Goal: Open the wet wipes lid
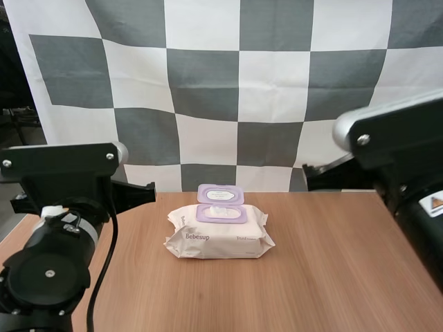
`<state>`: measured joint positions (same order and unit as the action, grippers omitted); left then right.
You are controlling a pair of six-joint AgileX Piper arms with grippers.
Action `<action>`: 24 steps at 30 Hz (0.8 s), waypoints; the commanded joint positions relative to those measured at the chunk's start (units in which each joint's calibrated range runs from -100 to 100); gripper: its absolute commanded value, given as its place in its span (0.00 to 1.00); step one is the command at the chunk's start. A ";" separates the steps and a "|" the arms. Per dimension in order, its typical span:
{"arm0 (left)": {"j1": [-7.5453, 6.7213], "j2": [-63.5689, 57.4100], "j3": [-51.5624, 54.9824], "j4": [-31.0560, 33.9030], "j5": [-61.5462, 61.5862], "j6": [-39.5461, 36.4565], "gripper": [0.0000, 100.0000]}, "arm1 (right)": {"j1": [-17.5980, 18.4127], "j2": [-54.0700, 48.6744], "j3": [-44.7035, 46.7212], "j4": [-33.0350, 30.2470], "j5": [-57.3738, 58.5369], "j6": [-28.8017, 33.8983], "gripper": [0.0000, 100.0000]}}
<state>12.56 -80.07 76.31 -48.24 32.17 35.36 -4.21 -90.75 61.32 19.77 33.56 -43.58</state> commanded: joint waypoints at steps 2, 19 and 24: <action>0.02 0.08 11.73 -8.41 -10.81 0.15 0.00 | -0.04 0.11 15.89 0.08 -7.76 -6.03 0.00; -1.90 0.08 17.95 -8.52 -13.42 10.81 0.00 | 0.03 0.11 38.29 -0.12 -12.49 -6.41 0.00; -4.80 0.08 17.95 -8.52 -13.55 12.37 0.00 | 0.03 0.11 38.68 -0.02 -11.63 -6.41 0.00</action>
<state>8.52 -79.94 94.25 -56.81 18.63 47.63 -4.21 -90.63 100.00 19.67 20.29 -50.04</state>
